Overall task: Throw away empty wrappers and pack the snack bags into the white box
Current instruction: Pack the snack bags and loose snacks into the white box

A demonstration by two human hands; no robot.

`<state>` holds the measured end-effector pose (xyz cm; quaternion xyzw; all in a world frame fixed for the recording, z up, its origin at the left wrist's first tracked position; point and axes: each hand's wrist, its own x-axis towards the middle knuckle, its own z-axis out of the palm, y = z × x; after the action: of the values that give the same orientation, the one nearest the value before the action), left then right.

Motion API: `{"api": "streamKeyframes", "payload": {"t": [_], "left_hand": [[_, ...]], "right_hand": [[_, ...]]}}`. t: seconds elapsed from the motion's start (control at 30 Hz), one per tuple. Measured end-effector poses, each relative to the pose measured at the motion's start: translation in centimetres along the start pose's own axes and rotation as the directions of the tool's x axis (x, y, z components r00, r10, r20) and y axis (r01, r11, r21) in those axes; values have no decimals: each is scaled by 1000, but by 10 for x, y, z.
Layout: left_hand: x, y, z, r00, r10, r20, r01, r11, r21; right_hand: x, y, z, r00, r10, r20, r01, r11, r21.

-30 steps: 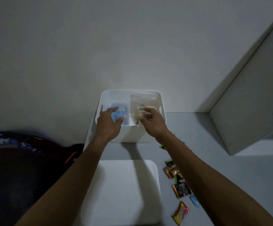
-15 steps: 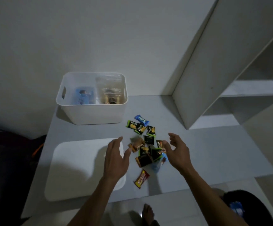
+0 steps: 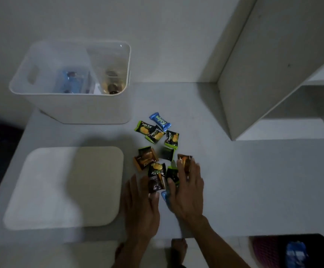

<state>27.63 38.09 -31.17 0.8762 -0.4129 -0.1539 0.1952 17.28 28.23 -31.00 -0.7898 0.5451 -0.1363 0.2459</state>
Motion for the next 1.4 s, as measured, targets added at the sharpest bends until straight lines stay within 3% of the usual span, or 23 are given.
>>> {"api": "streamKeyframes", "payload": {"t": [0.23, 0.47, 0.7, 0.9, 1.13, 1.4], "left_hand": [[53, 3, 27, 995, 64, -73, -50, 981, 186], [76, 8, 27, 993, 106, -44, -96, 977, 190], [68, 4, 33, 952, 234, -199, -189, 957, 221], [65, 3, 37, 916, 298, -270, -216, 931, 296], [67, 4, 43, 872, 355, -338, -309, 933, 184], [68, 11, 41, 869, 338, -360, -329, 940, 88]], "right_hand": [[30, 26, 19, 992, -123, 38, 127, 983, -133], [35, 36, 8, 971, -235, 44, 239, 956, -173], [37, 49, 7, 946, -265, -187, 236, 958, -164], [43, 55, 10, 925, -274, -264, 216, 950, -227], [55, 53, 18, 864, -313, -394, 229, 942, -246], [60, 55, 21, 865, -285, -412, 251, 958, -137]]}}
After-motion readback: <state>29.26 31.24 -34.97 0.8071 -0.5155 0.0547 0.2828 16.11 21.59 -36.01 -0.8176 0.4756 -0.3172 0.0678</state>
